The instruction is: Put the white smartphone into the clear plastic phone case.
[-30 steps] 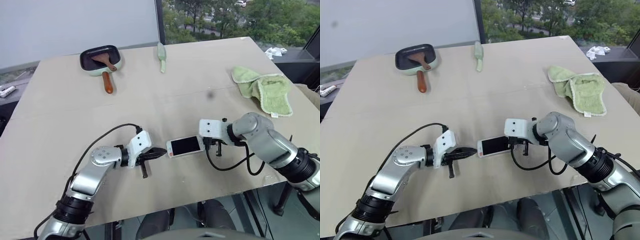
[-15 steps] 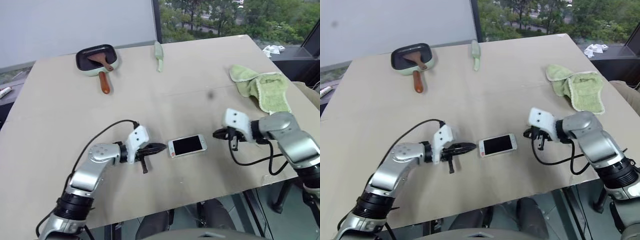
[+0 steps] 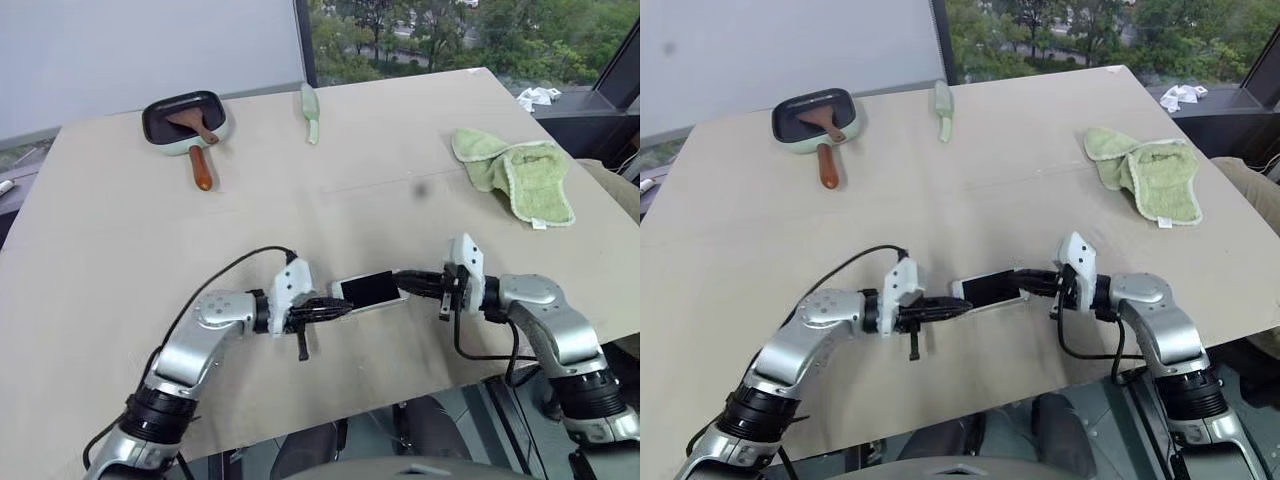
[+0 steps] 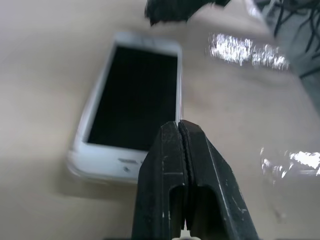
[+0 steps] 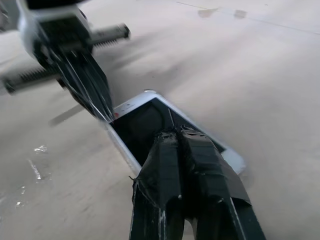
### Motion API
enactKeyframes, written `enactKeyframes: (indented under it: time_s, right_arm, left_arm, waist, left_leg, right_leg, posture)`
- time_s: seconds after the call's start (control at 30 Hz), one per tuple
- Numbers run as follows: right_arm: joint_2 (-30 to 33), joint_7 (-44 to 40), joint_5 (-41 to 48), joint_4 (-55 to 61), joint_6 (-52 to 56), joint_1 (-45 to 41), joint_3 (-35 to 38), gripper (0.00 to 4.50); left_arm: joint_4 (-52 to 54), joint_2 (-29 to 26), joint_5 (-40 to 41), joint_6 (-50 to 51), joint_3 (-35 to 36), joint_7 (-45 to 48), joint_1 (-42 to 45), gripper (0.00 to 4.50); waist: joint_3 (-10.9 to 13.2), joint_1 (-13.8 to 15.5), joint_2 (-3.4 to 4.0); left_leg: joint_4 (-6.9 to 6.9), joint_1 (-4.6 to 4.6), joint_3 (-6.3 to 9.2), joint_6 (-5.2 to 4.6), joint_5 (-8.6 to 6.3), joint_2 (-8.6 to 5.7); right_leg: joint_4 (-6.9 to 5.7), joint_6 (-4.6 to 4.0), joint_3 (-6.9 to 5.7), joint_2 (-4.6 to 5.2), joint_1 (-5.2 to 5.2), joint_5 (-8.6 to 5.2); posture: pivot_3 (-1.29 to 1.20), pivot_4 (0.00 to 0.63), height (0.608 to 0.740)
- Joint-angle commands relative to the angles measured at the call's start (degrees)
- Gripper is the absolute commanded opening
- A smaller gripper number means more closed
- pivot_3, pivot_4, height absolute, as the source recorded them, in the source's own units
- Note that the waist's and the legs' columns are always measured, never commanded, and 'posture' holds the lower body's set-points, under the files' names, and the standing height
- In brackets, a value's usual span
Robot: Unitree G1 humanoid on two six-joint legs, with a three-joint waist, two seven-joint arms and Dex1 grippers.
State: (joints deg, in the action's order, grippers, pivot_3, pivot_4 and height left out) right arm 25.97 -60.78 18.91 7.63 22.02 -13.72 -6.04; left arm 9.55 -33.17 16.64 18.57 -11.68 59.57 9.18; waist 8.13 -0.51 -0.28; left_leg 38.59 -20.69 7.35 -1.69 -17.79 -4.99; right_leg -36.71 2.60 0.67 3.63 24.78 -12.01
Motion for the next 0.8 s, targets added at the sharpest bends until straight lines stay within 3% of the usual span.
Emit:
enactKeyframes:
  time_s: [0.03,0.3,0.47,0.6,0.8]
  right_arm:
    - [-0.41,-0.31,0.38,-3.41,-4.09,-0.18,0.44,0.03]
    - [1.47,0.86,-5.55,-12.99,-4.68,-1.59,-4.31,0.03]
    - [4.27,1.82,-6.19,-12.38,6.28,-2.33,-8.30,0.03]
    - [5.20,2.28,-4.55,-10.96,17.11,-3.12,-10.32,0.03]
    - [6.32,5.04,-7.95,-11.77,21.24,-4.33,-14.66,0.03]
  left_arm:
    - [-3.16,0.29,-3.52,-3.53,-1.29,-1.66,-1.01,0.00]
    - [-2.98,0.87,-2.62,-3.37,-0.48,-2.59,-1.45,0.00]
    - [-2.50,0.87,-2.18,-3.60,-0.09,-2.82,-1.51,0.00]
    - [-1.94,0.98,-1.87,-3.41,-0.09,-3.05,-1.27,0.00]
    - [-1.08,1.16,-1.60,-2.75,0.03,-3.59,-1.04,0.00]
  waist:
    - [-0.02,0.02,0.01]
    - [-0.11,0.00,0.03]
    - [-0.19,0.00,-0.03]
    - [-0.60,0.05,-0.16]
    - [-1.46,0.38,-0.36]
  left_leg:
    - [0.00,0.05,-0.02,0.00,0.00,0.00]
    - [-0.01,0.29,-0.10,0.00,0.00,0.00]
    - [-0.21,1.14,-0.14,-0.18,-0.11,0.03]
    - [-0.21,1.17,-0.11,-0.19,-0.12,0.03]
    - [-0.23,1.21,-0.05,-0.17,-0.11,0.03]
  right_leg:
    - [0.00,0.00,0.02,0.00,-0.03,0.00]
    - [-0.03,0.00,0.10,0.00,-0.23,0.00]
    - [0.08,0.03,0.10,-0.01,-1.08,-0.03]
    - [0.08,0.03,0.09,-0.02,-1.11,-0.03]
    - [0.19,0.03,0.02,-0.01,-1.15,-0.03]
  posture:
    - [0.00,0.150,0.740]
    - [0.00,0.150,0.740]
    - [0.00,0.150,0.740]
    - [0.00,0.150,0.740]
    - [0.00,0.150,0.740]
